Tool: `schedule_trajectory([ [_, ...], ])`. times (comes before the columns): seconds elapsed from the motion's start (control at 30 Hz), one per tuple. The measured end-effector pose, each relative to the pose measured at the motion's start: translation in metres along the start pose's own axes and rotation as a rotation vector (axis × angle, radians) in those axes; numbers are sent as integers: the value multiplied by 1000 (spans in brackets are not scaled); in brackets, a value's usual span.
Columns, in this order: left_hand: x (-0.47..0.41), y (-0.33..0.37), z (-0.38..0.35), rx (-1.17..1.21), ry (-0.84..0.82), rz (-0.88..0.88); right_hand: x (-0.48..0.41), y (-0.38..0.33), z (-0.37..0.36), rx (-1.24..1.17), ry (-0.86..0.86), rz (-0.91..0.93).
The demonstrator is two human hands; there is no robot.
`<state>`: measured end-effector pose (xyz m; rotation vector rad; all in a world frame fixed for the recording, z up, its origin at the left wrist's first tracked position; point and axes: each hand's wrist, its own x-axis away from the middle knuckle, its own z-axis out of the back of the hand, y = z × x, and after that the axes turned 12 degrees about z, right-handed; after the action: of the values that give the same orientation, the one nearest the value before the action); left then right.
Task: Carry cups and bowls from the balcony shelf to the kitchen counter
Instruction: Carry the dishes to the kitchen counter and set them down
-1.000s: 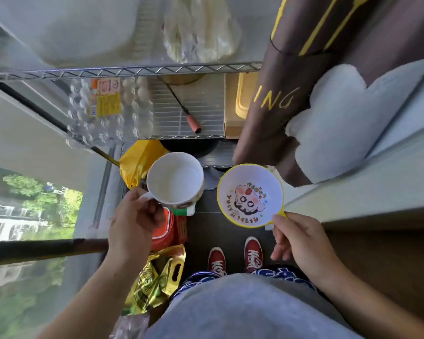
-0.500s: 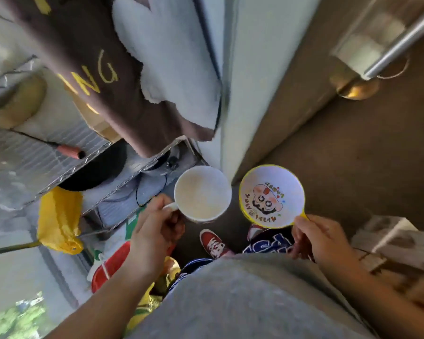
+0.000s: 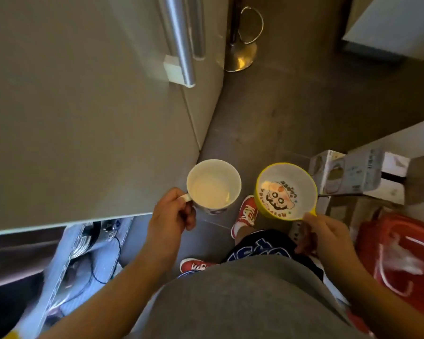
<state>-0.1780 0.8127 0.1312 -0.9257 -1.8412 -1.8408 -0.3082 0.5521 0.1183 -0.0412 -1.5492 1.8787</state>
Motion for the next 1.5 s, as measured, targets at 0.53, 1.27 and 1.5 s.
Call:
schedule_trajectory([
  [0.53,-159,136,-190,-176,-57,-5,-237,-46,137,-189,266,-70],
  [1.27,-439,350,-507,-303,-416,12,-452,-114,259,-245,677,-197],
  [1.5,-497,382,-681,-385,-596,-2,-496,-95,317,-347,873,-309],
])
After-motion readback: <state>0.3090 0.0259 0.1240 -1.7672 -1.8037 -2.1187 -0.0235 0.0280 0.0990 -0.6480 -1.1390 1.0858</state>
